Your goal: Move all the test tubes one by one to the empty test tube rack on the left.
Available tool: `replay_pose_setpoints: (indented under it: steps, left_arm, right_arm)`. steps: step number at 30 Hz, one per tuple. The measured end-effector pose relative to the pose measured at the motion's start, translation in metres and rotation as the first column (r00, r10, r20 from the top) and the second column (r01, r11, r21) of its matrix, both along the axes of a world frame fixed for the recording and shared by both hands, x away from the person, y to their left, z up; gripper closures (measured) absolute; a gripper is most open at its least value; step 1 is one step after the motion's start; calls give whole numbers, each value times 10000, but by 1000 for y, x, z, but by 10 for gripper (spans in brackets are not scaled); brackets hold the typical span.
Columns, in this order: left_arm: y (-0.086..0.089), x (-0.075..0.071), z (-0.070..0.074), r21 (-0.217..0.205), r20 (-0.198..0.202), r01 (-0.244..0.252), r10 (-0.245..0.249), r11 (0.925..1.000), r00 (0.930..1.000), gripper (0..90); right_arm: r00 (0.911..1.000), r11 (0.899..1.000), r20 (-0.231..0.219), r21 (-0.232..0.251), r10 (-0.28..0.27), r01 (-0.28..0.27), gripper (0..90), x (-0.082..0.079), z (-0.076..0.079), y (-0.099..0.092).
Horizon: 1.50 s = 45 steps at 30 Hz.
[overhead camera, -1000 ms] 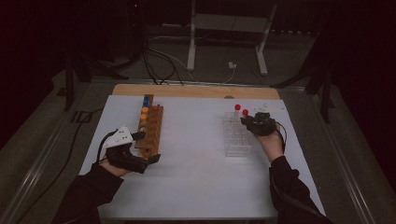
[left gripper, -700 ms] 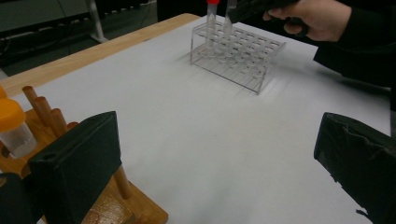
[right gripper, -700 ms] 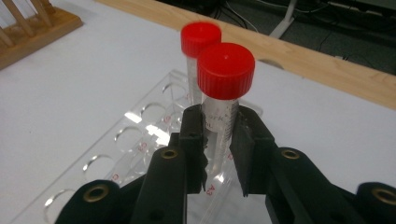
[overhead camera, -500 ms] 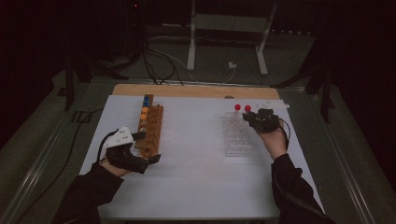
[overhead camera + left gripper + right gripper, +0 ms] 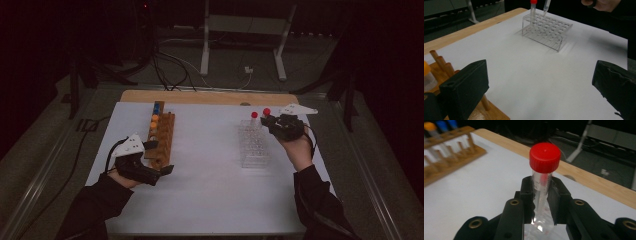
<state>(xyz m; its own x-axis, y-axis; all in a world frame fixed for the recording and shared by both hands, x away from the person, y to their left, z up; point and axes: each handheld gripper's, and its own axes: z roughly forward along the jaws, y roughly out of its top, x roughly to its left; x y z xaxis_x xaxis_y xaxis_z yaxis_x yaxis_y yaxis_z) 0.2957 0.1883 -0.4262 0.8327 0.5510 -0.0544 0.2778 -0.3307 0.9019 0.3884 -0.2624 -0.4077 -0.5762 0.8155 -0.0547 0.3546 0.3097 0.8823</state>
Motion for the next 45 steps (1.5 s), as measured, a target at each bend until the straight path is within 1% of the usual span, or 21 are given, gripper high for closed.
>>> replay_pose_setpoints:
  steps: [6, 8, 10, 13, 15, 17, 18, 24, 30, 36, 37, 42, 45]
  left_arm:
    - [-6, 1, 1, 18, -81, 161, -161, 9999, 9998, 16]
    - [-8, 2, 2, 26, -104, 252, -252, 9997, 9996, 16]
    - [-10, 2, 2, 59, -131, 339, -338, 9994, 9993, 16]
    - [-15, 4, 0, 99, -199, 447, -445, 9990, 9988, 16]
    - [-18, 4, 0, 119, -221, 535, -532, 9985, 9983, 16]
    - [-22, 4, 0, 119, -229, 606, -603, 9981, 9979, 16]
    - [-23, 4, 0, 125, -224, 642, -639, 9979, 9977, 16]
    - [-32, 5, 3, 123, -225, 911, -908, 9958, 9956, 17]
    - [-42, 6, 7, 65, -187, 1179, -1178, 9930, 9929, 20]
    - [-53, 7, 11, 28, -98, 1452, -1452, 9894, 9894, 22]
    - [-55, 7, 12, -41, -115, 1521, -1521, 9884, 9883, 23]
    - [-67, 9, 16, -128, 42, 1794, -1793, 9837, 9838, 59]
    - [-76, 10, 16, -185, 123, 2025, -2023, 9791, 9792, 127]
  right_arm:
    - [9972, 9972, 20, -23, 754, -754, 750, -15, 1, 17]
    - [9950, 9950, -6, 42, 995, -995, 750, -18, 0, 22]
    - [9922, 9923, -112, 26, 1239, -1239, 751, -22, -1, 28]
    - [9870, 9871, -144, -32, 1599, -1600, 750, -28, -3, 37]
    - [9826, 9826, -157, -84, 1853, -1854, 750, -33, -4, 43]
    - [9780, 9783, -225, 1, 2074, -2074, 751, -38, -5, 48]
    - [9757, 9759, -236, -38, 2179, -2180, 750, -41, -5, 51]
    - [9599, 9606, -409, -52, 2774, -2778, 751, -53, -10, 65]
    - [9446, 9460, -649, -194, 3218, -3236, 751, -61, -20, 79]
    - [9287, 9315, -881, -206, 3602, -3632, 751, -68, -29, 91]
    - [9263, 9294, -915, -203, 3654, -3686, 751, -69, -31, 93]
    - [9165, 9207, -1061, -199, 3857, -3898, 750, -72, -35, 99]
    - [9116, 9159, -1081, -215, 3965, -4009, 751, -75, -36, 102]
